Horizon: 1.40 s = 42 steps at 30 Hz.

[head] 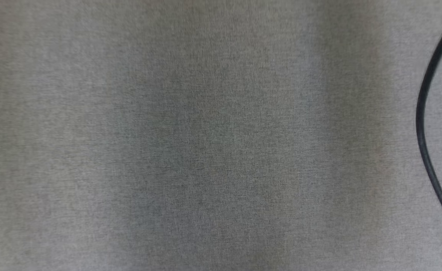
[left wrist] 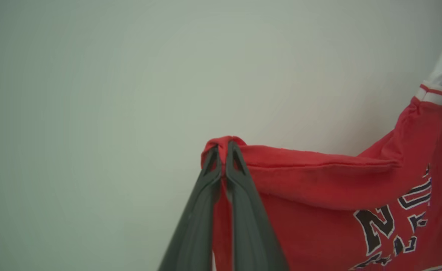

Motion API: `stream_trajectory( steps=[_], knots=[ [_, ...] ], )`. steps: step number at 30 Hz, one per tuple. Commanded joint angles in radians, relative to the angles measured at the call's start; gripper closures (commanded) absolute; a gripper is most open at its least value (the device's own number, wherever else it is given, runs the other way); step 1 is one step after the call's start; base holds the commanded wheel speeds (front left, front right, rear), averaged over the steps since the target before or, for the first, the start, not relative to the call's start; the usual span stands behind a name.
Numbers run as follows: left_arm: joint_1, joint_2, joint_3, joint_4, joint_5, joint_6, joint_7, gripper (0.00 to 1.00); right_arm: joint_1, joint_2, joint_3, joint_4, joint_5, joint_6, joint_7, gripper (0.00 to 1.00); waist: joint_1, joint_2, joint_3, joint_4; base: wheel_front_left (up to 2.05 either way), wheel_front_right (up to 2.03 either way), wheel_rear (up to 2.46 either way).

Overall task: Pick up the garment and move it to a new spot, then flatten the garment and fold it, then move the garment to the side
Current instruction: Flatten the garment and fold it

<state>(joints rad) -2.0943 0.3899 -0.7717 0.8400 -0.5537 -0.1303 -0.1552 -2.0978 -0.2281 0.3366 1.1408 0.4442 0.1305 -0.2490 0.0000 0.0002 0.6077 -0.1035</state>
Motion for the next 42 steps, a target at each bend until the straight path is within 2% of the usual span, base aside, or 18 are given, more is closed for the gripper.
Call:
stream_trajectory(
  steps=[1,8,14,17,18,19,22,27,34,38,42],
  knots=[
    [0.006,0.013,-0.017,0.007,-0.007,0.001,-0.011,1.0,0.0,0.003,0.014,-0.011,0.004,0.001,-0.008,1.0,0.0,-0.0002,0.032,-0.009,0.0,0.0,0.0],
    [0.126,0.045,-0.055,-0.016,-0.07,0.001,-0.087,1.0,0.133,0.0,0.134,-0.099,0.076,0.001,-0.014,1.0,0.0,-0.0002,0.028,-0.002,0.0,0.0,0.0],
    [0.334,0.101,-0.016,-0.114,-0.133,0.003,-0.11,1.0,0.39,-0.037,0.288,-0.26,0.226,0.001,0.002,1.0,0.0,-0.0002,-0.044,-0.016,0.0,0.0,0.0],
    [0.419,0.118,0.012,-0.168,-0.159,0.012,-0.11,1.0,0.483,-0.047,0.324,-0.328,0.276,0.001,0.006,1.0,0.0,-0.0002,-0.074,-0.021,0.0,0.0,0.0],
    [0.46,0.13,0.03,-0.208,-0.172,0.022,-0.111,1.0,0.528,-0.059,0.336,-0.364,0.299,0.001,0.008,1.0,0.0,-0.0002,-0.087,-0.021,0.0,0.0,0.0],
    [0.568,0.148,0.047,-0.282,-0.186,0.042,-0.111,1.0,0.629,-0.084,0.358,-0.435,0.342,0.001,0.013,1.0,0.0,-0.0002,-0.112,-0.019,0.0,0.0,0.0],
    [0.737,0.162,0.091,-0.432,-0.207,0.103,-0.111,1.0,0.784,-0.129,0.371,-0.544,0.391,0.001,0.014,1.0,0.0,-0.0002,-0.144,-0.014,0.0,0.0,0.0],
    [0.994,0.195,0.119,-0.67,-0.223,0.193,-0.111,1.0,1.03,-0.21,0.345,-0.699,0.43,0.001,0.014,1.0,0.0,-0.0002,-0.195,0.004,0.0,0.0,0.0],
    [1.332,0.184,0.193,-0.875,-0.249,0.292,-0.111,1.0,1.364,-0.244,0.254,-0.84,0.464,0.001,0.019,1.0,0.0,-0.0002,-0.262,0.003,0.0,0.0,0.0],
    [1.576,0.151,0.255,-0.935,-0.213,0.325,-0.111,1.0,1.547,-0.26,0.221,-0.915,0.424,0.001,0.052,1.0,0.0,-0.0002,-0.314,-0.009,0.0,0.0,0.0],
    [1.742,0.091,0.303,-0.943,-0.188,0.317,-0.111,1.0,1.678,-0.265,0.195,-0.945,0.402,0.001,0.094,1.0,0.0,-0.0002,-0.361,-0.014,0.0,0.0,0.0]
  ],
)
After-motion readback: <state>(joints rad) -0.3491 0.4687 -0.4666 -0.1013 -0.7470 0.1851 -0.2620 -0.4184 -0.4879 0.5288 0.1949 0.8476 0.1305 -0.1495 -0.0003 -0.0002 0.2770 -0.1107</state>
